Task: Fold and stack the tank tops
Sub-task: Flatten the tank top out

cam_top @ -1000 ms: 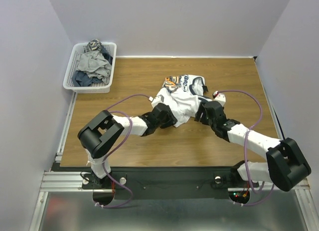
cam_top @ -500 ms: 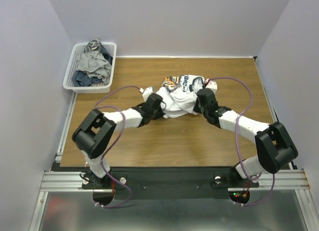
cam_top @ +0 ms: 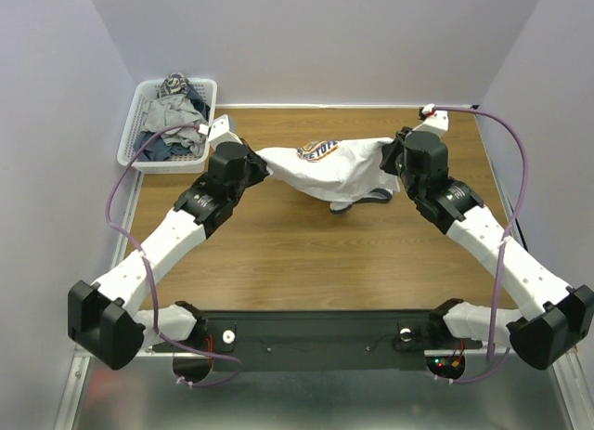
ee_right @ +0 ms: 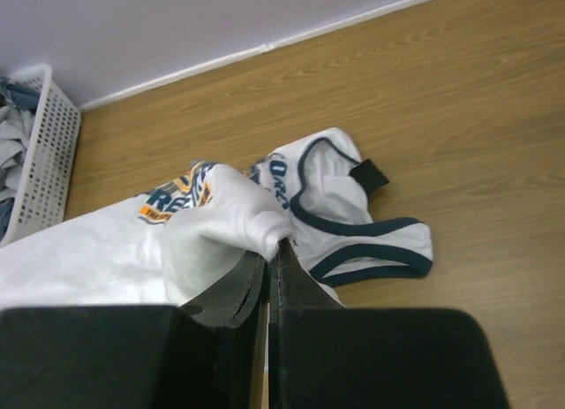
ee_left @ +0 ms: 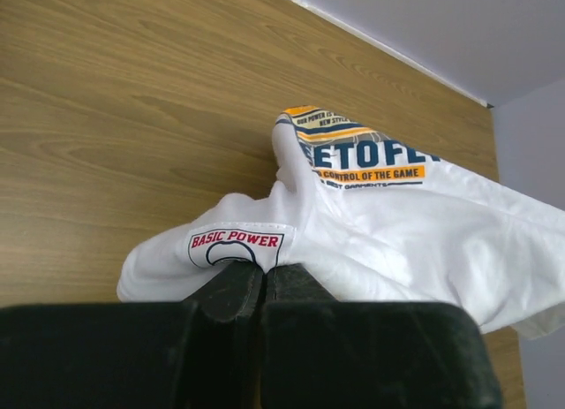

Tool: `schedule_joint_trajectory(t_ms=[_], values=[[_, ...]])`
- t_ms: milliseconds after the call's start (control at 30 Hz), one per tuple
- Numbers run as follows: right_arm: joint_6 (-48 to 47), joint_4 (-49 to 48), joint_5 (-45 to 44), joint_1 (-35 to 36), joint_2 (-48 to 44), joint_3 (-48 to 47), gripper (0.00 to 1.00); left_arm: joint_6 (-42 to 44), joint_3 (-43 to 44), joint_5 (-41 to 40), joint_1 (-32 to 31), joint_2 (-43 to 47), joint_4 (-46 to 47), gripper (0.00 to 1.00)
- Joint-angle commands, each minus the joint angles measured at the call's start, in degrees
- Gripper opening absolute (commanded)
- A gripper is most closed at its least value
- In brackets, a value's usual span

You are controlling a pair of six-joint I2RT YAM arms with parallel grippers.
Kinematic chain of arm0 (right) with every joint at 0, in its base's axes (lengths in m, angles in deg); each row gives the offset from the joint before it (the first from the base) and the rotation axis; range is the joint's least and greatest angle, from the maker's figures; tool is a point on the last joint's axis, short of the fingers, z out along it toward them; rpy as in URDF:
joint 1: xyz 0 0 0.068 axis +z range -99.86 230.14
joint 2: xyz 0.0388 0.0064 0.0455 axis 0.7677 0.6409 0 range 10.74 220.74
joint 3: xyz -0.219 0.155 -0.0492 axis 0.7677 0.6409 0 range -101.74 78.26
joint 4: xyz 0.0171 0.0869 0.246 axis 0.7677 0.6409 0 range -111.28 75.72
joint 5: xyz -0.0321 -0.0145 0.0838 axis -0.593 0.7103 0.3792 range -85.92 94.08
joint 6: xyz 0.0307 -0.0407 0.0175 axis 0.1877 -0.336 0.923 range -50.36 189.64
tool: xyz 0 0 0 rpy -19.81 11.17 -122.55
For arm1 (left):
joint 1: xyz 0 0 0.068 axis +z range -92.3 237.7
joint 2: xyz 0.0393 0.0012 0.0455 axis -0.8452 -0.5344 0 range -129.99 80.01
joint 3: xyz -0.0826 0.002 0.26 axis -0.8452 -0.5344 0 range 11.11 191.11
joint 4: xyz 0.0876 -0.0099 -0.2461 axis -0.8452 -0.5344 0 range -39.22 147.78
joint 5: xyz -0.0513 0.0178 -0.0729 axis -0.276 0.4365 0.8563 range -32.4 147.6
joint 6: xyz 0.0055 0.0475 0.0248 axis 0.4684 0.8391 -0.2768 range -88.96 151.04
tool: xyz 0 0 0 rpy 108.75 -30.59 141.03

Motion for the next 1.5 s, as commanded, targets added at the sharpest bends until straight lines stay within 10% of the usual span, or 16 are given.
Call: schedule_joint_trajectory(t_ms=[0, 100, 233, 433, 633, 867, 1467], values=[[0.0, 6.6, -4.6, -0.2, -0.9, -0.1, 0.02, 1.5, -1.1, 1.3, 0.1, 4.0, -3.6, 0.00], [1.3, 8.3, -7.1, -0.7, -0.6, 2.8, 0.10, 0.4, -5.3, 2.6, 0.1, 4.1, -3.4, 0.00], [3.7, 9.1, -7.3, -2.5, 1.9, 9.0, 0.39, -1.1, -11.6, 7.1, 0.1, 3.4, -0.8, 0.41], [4.5, 9.0, -4.6, -7.6, 6.7, 10.8, 0.75, -0.5, -13.7, 5.1, 0.7, 4.5, -2.9, 0.59], [5.1, 8.9, -1.8, -7.7, 6.0, 13.2, 0.78, -2.3, -15.2, -1.0, 2.2, 6.9, -9.3, 0.59], [6.2, 8.9, 0.9, -7.7, 0.5, 21.6, 0.78, -7.9, -23.5, 3.3, 5.9, 10.3, -10.7, 0.36], [17.2, 16.2, 11.6, -7.7, -2.5, 29.9, 0.74, -6.0, -21.4, 5.0, 10.5, -3.0, -3.6, 0.45]])
